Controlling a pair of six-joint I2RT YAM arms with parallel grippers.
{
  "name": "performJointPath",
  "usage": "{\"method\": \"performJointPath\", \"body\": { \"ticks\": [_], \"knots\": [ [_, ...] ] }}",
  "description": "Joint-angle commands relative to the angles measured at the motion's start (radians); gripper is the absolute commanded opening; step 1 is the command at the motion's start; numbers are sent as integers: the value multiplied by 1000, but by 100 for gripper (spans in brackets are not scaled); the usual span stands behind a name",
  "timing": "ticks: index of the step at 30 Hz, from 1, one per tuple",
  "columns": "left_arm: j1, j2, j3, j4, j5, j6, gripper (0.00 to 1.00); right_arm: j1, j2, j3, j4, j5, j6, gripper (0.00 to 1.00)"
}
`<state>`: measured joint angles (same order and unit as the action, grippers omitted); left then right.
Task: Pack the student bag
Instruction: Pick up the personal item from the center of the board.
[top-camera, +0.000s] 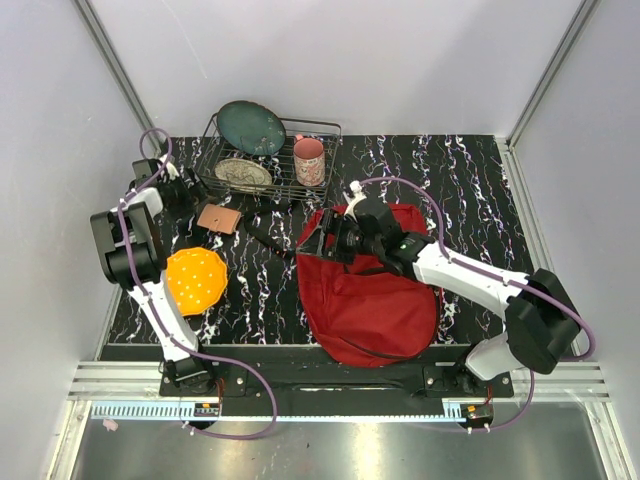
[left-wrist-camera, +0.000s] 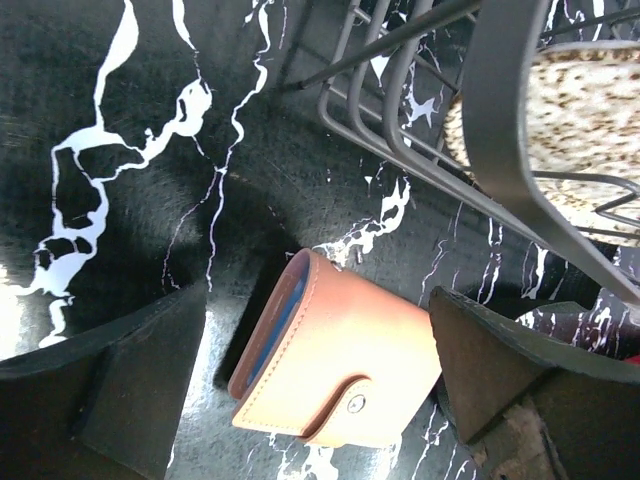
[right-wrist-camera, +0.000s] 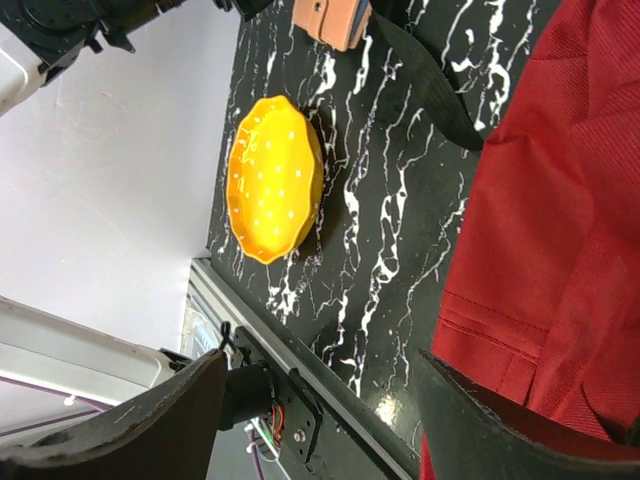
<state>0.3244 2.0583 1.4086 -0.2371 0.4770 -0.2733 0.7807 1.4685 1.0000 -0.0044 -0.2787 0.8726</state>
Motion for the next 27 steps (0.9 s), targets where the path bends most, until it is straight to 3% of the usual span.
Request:
{"method": "performJointPath", "body": {
  "ticks": [1, 7, 14, 21, 22, 27],
  "knots": [
    [5, 25, 26, 51, 71, -17, 95, 3, -48, -21, 26, 15, 11, 80],
    [1, 2, -26, 51, 81, -15, 92, 5, -56, -52, 40, 26, 28, 80],
    [-8, -42, -88, 59, 83, -30, 81, 5, -48, -66, 46, 24, 40, 80],
    [-27, -70, -158, 81, 83, -61, 65, 3, -31, -90, 63, 6, 62, 80],
    [-30, -75, -163, 84, 72, -64, 58, 3, -33, -98, 64, 7, 63, 80],
    [-36, -110, -187, 87, 64, -72, 45, 5, -54, -119, 63, 18, 72, 80]
  ]
}}
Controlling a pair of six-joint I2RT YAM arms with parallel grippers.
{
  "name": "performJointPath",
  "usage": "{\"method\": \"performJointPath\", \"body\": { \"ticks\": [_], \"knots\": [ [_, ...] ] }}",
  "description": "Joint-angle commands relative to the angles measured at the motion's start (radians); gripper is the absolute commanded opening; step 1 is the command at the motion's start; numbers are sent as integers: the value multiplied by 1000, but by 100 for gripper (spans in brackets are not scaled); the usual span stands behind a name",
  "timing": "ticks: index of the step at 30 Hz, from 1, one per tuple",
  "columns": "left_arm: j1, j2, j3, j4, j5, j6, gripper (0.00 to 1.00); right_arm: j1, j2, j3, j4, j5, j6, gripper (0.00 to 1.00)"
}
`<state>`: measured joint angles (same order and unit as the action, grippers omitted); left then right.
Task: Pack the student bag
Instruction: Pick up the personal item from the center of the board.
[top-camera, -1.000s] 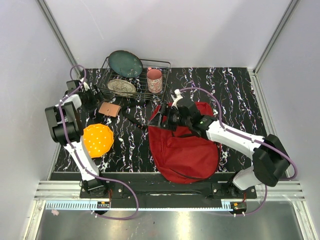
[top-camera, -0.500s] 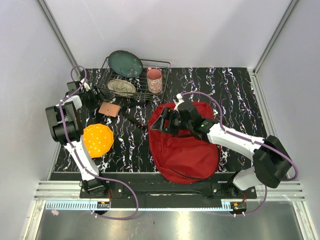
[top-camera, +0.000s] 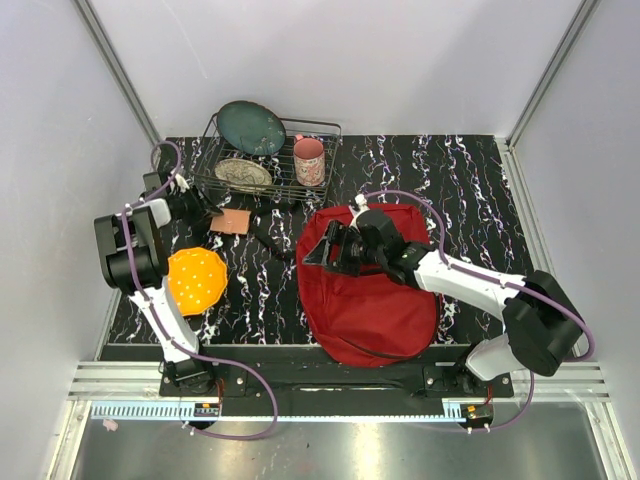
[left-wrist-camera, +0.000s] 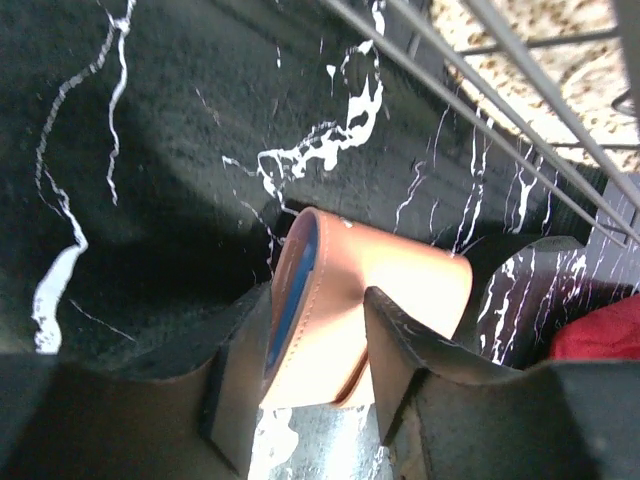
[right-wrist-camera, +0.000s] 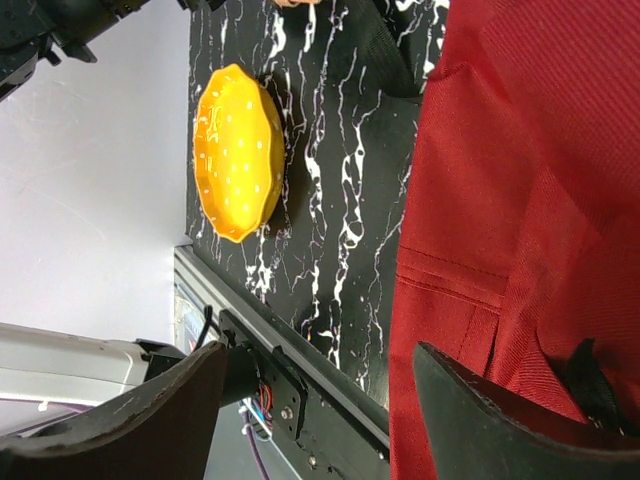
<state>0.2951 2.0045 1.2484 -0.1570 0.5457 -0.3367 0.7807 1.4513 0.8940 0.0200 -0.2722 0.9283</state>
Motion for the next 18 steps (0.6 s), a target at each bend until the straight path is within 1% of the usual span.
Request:
{"method": "performJointPath", "body": {
  "ticks": [1, 2, 4, 8, 9, 18],
  "knots": [
    [-10, -59, -33, 10, -1, -12, 42, 5, -46, -24, 41, 16, 18, 80],
    [-11, -67, -38, 11, -1, -13, 33, 5, -49, -29, 41, 22, 21, 80],
    [-25, -75, -53, 22, -4, -15, 18, 5, -57, -33, 44, 24, 26, 80],
    [-47, -93, -67, 30, -1, -13, 2, 5, -63, -41, 41, 22, 27, 80],
    [-50, -98, -69, 33, 0, -13, 0, 5, -66, -49, 41, 24, 29, 80],
    [-74, -177, -107, 80, 59, -28, 0, 3, -101, -79, 38, 45, 41, 81]
  ]
}}
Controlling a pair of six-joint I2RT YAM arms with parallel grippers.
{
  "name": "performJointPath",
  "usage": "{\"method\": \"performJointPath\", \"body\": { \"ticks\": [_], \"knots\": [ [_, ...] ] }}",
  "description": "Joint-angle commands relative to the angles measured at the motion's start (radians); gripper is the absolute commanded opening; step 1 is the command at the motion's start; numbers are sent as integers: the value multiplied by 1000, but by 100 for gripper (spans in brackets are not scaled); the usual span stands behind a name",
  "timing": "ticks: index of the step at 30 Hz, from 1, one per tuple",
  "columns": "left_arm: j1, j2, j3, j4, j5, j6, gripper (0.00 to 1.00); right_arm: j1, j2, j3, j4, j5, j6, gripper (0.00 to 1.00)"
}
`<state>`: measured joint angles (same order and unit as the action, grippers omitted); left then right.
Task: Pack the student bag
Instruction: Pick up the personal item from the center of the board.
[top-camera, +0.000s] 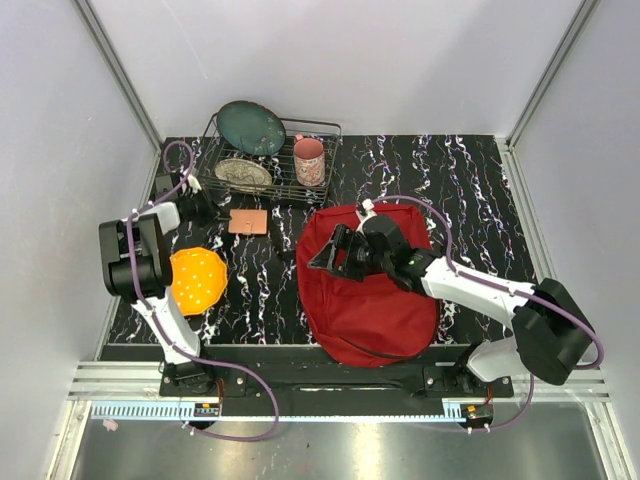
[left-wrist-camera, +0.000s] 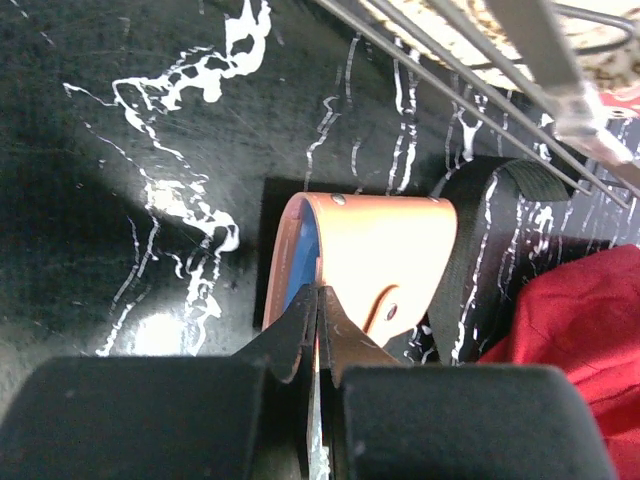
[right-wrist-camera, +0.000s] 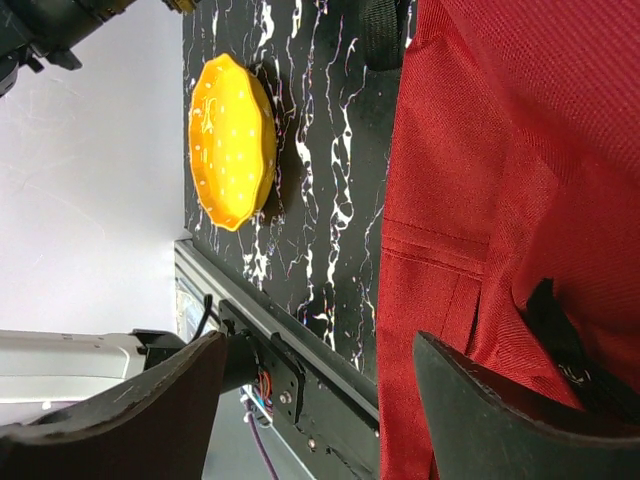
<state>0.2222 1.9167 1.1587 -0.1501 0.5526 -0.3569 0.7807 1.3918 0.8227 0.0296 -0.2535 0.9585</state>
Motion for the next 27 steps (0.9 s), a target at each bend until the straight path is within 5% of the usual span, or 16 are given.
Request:
{"method": "performJointPath", "body": {
  "ticks": [1, 18, 27],
  "knots": [
    [-3, -99, -17, 72, 56, -10, 0, 3, -42, -10, 29, 28, 13, 81],
    [-15, -407, -140, -60, 170, -120, 0, 5, -71, -53, 61, 37, 43, 81],
    [-158, -614, -292, -181, 143, -67, 0, 3, -105, -79, 59, 51, 52, 81]
  ]
}}
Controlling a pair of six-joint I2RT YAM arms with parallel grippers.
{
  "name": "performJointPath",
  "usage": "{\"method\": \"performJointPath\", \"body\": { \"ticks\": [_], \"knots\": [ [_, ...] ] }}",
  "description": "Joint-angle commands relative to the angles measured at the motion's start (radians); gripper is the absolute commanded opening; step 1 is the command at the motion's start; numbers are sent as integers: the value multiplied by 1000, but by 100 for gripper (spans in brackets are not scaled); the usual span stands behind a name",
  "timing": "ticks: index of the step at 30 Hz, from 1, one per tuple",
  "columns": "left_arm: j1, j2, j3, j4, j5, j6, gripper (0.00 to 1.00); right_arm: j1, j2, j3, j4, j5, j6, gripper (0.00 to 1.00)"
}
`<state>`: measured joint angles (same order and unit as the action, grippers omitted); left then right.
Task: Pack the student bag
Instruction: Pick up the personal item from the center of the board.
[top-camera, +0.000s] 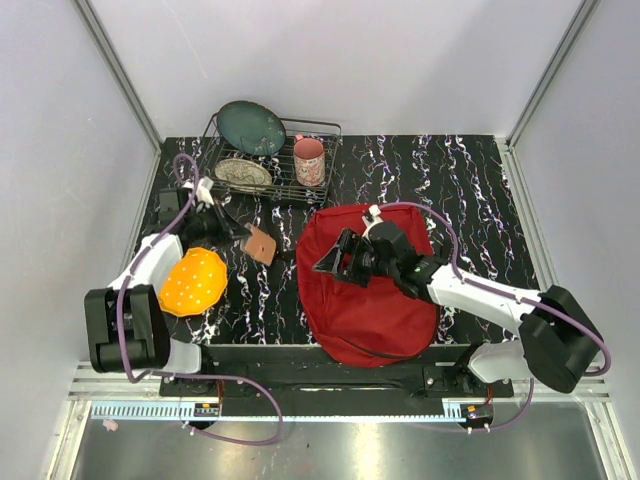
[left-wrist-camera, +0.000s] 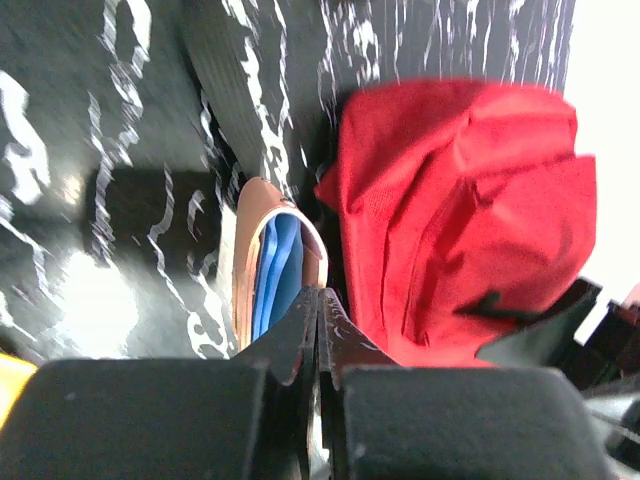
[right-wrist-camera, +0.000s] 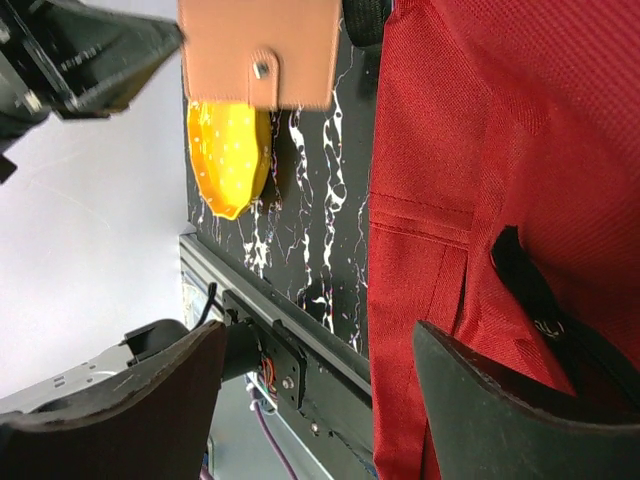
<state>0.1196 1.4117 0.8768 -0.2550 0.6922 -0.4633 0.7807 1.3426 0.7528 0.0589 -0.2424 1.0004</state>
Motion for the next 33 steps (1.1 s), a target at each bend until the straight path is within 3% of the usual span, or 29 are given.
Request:
{"method": "performJointPath", "body": {
  "ticks": [1, 10, 24, 29, 32, 33],
  "knots": [
    [-93, -128, -10, -98, -29, 54, 0, 3, -60, -12, 24, 44, 9, 81],
    [-273, -212, -7, -251, -78, 149, 0, 5, -97, -43, 19, 64, 20, 81],
    [-497, -146, -25, -188, -253, 66, 0, 3, -255, -84, -88, 199, 23, 82],
    [-560, -80, -19, -190, -393, 34, 0, 3, -257, -96, -90, 201, 33, 82],
    [-574, -68, -18, -196, -474, 17, 7, 3, -257, -98, -96, 199, 33, 82],
    [-575, -63, -16, -197, -490, 14, 16, 3, -260, -99, -97, 201, 32, 82]
  ]
}}
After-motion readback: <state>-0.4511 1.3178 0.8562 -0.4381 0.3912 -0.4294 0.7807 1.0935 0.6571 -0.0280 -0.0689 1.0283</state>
